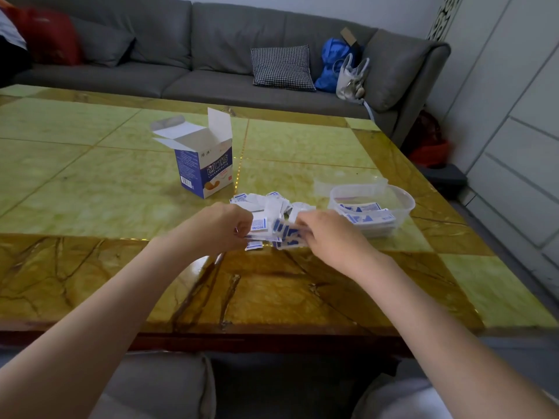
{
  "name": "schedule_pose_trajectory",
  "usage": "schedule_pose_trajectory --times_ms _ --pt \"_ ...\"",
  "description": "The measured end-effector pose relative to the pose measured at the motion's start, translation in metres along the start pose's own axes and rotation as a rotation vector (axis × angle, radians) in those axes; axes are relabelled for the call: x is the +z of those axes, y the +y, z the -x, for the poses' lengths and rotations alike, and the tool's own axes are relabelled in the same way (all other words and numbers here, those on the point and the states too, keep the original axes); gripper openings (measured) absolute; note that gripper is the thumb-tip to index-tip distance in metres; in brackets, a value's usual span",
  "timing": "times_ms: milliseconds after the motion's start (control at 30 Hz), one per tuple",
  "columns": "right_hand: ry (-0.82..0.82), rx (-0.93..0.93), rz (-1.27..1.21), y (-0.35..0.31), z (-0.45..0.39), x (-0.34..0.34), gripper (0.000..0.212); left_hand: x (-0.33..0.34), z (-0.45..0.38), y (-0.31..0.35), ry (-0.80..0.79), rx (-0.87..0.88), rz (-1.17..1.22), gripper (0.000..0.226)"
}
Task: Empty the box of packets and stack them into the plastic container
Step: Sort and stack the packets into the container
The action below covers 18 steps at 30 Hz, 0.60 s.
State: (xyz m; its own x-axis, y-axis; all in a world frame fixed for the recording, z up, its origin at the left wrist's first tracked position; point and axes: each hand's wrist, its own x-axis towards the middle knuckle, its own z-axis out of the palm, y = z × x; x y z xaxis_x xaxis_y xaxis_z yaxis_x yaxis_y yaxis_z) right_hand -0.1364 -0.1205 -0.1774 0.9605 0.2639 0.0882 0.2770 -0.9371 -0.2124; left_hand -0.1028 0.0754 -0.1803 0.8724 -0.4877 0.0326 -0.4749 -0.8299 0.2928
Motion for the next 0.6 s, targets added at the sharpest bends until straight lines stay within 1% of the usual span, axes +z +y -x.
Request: schedule_pose_trajectory --times_ms 67,100,133,200,267,333,367,433,500,533,600 --pt "-0.096 0.006 0.061 0.001 0.002 0.006 0.022 -0.001 0.000 0.001 -0.028 -0.015 0.074 0.031" --pt "-0.100 0.020 0.050 0.002 0.002 0.007 0.023 -0.001 0.000 0.001 -0.044 -0.026 0.125 0.025" --pt "-0.075 0.039 0.016 0.002 0.001 0.005 0.022 -0.002 0.000 0.000 -0.046 -0.032 0.174 0.020" --pt "0.039 0.077 -0.091 0.001 -0.002 0.000 0.018 -0.003 -0.002 -0.004 -0.006 -0.041 0.249 0.013" --pt "0.169 0.127 -0.250 0.001 -0.004 -0.006 0.015 -0.002 -0.004 -0.008 0.075 -0.060 0.335 0.020" --pt "0.233 0.161 -0.431 -0.002 -0.006 -0.012 0.012 -0.001 -0.006 -0.007 0.135 -0.088 0.443 0.020" --pt "0.216 0.139 -0.470 -0.003 -0.006 -0.013 0.011 -0.002 -0.007 -0.005 0.150 -0.093 0.480 0.021" --pt "0.133 0.037 -0.443 -0.007 -0.006 -0.012 0.009 -0.003 -0.010 0.000 0.168 -0.055 0.516 0.024" --pt "0.065 -0.034 -0.430 -0.010 -0.005 -0.009 0.012 -0.005 -0.013 0.008 0.165 -0.008 0.537 0.026" --pt "0.061 -0.046 -0.424 -0.012 -0.005 -0.008 0.014 -0.006 -0.014 0.011 0.156 0.003 0.565 0.026" --pt "0.128 -0.059 -0.366 -0.014 -0.005 -0.007 0.017 -0.007 -0.015 0.010 0.170 -0.039 0.570 0.020"
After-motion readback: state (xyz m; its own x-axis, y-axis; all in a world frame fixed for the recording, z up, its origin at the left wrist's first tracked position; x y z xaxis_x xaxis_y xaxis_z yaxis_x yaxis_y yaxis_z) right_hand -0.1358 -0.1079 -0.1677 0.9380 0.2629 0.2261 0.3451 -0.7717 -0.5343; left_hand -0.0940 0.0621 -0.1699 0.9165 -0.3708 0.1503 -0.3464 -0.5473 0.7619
